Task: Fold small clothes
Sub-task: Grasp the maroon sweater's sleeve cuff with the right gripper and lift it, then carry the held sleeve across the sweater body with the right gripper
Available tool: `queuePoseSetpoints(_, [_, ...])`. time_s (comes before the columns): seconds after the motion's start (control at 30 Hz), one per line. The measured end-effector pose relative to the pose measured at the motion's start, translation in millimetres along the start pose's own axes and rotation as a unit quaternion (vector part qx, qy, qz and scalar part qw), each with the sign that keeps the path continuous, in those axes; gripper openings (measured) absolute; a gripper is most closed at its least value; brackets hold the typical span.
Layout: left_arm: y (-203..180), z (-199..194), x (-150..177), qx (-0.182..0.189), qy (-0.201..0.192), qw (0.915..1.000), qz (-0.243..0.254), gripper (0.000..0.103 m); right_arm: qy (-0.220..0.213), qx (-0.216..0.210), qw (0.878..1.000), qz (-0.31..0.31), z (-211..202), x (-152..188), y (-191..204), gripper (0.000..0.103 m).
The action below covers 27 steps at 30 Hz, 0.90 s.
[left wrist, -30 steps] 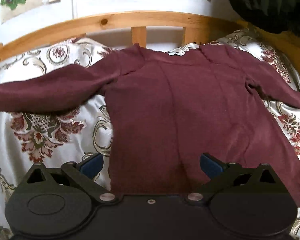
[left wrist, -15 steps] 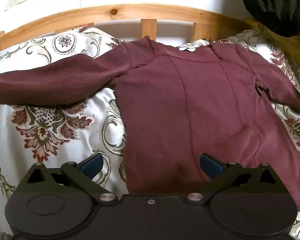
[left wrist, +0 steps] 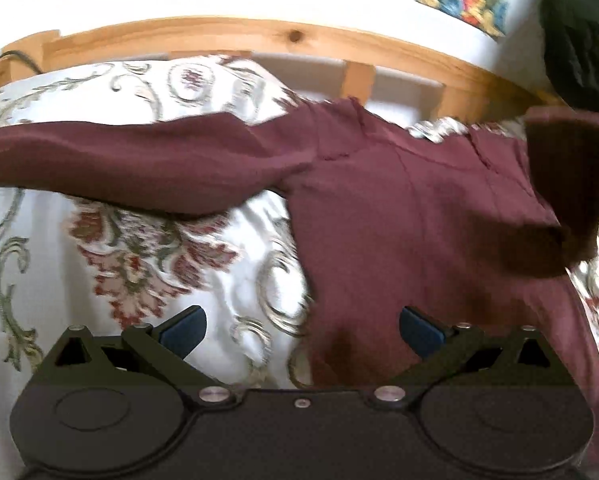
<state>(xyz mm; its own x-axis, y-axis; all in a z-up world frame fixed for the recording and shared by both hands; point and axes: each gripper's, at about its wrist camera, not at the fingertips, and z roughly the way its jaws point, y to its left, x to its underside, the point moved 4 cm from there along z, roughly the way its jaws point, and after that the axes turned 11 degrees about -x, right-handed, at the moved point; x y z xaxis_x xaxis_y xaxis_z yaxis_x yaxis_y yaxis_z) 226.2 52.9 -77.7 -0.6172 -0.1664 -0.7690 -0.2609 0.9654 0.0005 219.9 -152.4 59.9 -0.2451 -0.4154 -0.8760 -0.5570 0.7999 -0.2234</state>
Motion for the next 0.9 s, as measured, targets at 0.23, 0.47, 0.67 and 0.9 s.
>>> queuePoseSetpoints(0.23, [24, 5, -12, -0.058, -0.035, 0.9971, -0.035, 0.102, 0.03, -0.077, 0.996, -0.04, 9, 14, 55, 0.017])
queuePoseSetpoints(0.47, [22, 11, -8, -0.058, -0.031, 0.9976, -0.02, 0.102, 0.065, -0.145, 0.985, -0.065, 7, 36, 91, 0.017])
queuePoseSetpoints(0.67, [15, 11, -5, -0.047, -0.042, 0.998, -0.001, 0.102, 0.105, -0.178, 0.977, -0.058, 3, 54, 99, 0.021])
queuePoseSetpoints(0.9, [13, 12, -4, -0.034, -0.04, 0.9986, -0.002, 0.102, 0.145, -0.221, 0.964, -0.025, -9, 74, 104, 0.044])
